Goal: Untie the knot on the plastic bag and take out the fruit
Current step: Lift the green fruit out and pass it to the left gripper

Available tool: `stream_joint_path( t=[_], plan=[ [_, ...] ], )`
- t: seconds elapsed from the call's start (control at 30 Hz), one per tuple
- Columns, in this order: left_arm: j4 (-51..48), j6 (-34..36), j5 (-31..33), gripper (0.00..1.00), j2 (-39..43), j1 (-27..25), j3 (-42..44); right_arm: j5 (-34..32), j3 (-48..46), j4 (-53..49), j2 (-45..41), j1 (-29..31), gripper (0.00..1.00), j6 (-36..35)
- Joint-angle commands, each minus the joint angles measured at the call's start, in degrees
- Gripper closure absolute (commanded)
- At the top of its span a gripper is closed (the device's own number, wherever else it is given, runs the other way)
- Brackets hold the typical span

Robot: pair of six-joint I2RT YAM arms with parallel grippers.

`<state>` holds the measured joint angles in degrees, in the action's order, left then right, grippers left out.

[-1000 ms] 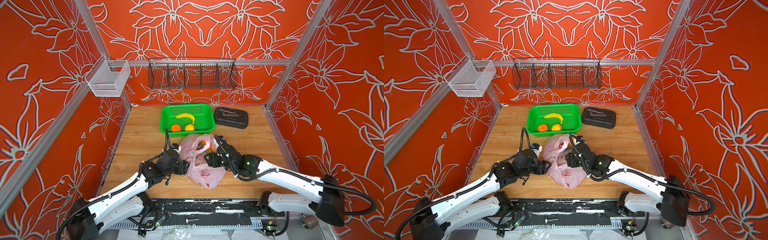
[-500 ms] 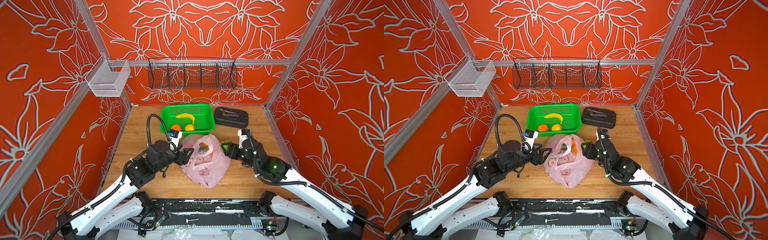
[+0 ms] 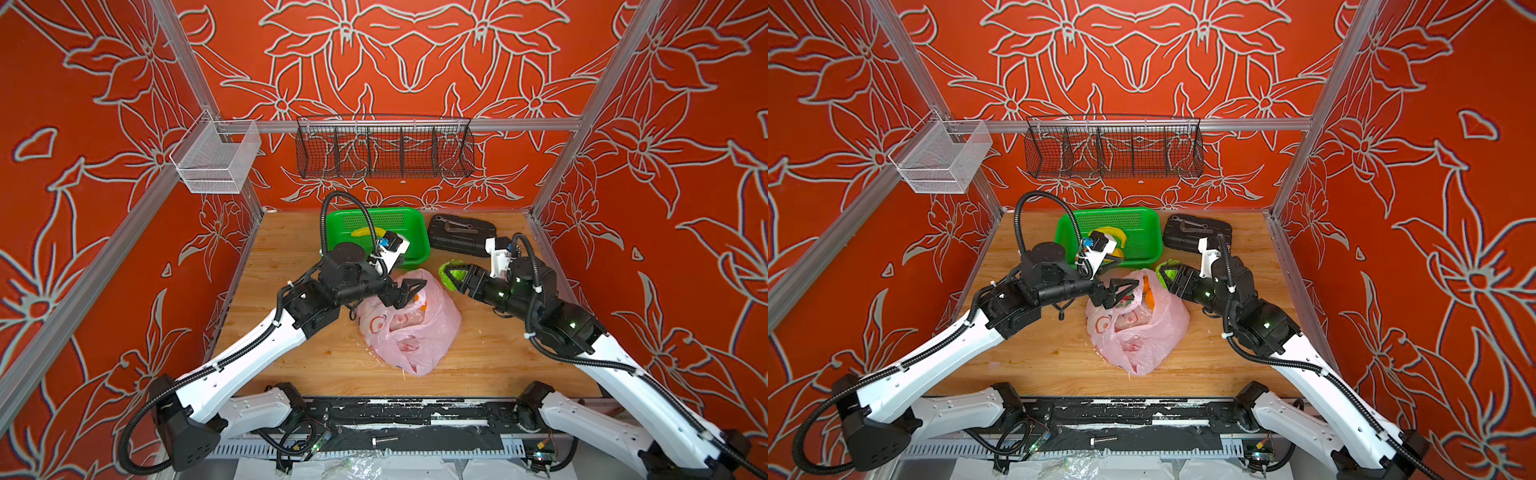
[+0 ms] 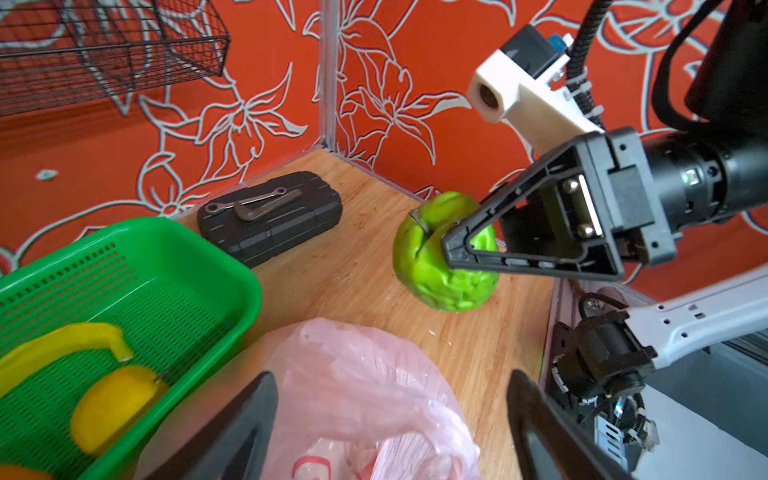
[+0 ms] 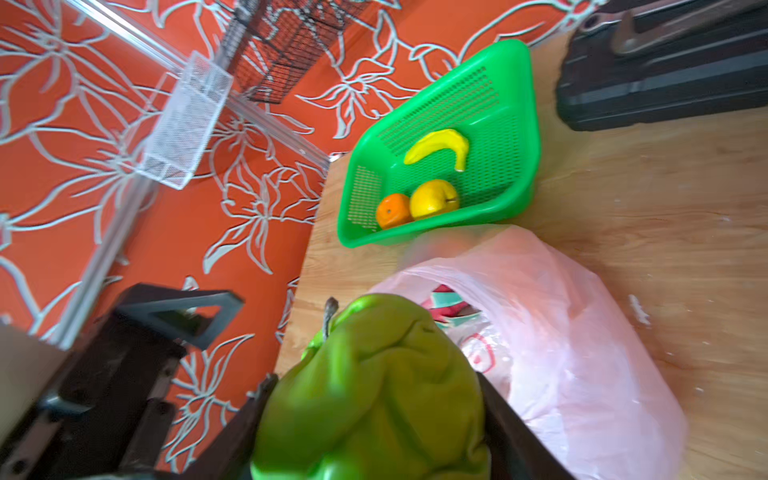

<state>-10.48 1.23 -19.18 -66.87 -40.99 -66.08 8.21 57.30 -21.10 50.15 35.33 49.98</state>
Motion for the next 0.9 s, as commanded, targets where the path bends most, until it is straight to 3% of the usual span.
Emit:
stream_joint_path(
  t=[0.0,0.17,0.5,0.77,0.87],
  plan=[
    [3.2,6.7,-7.4,0.09,-2.5,-0.4,-2.6,4.5,2.4,3.5,0.2,-0.3,0.37,1.5],
    [6.1,7.9,-12.0,0.06,-6.3,-0.4,-4.9,6.7,2.7,6.2,0.2,-0.4,0.37,2.4],
    [8.9,7.3,-14.1,0.07,-11.7,-0.4,-8.3,10.4,1.4,10.9,0.5,-0.4,0.38,5.4],
    [9.2,5.3,-14.6,0.33,-13.6,-0.4,-10.0,11.0,0.5,11.8,1.3,-0.4,0.38,6.5],
    [9.1,4.9,-14.3,0.38,-13.6,-0.4,-9.9,10.7,0.5,11.7,1.6,-0.4,0.37,6.5]
  ],
)
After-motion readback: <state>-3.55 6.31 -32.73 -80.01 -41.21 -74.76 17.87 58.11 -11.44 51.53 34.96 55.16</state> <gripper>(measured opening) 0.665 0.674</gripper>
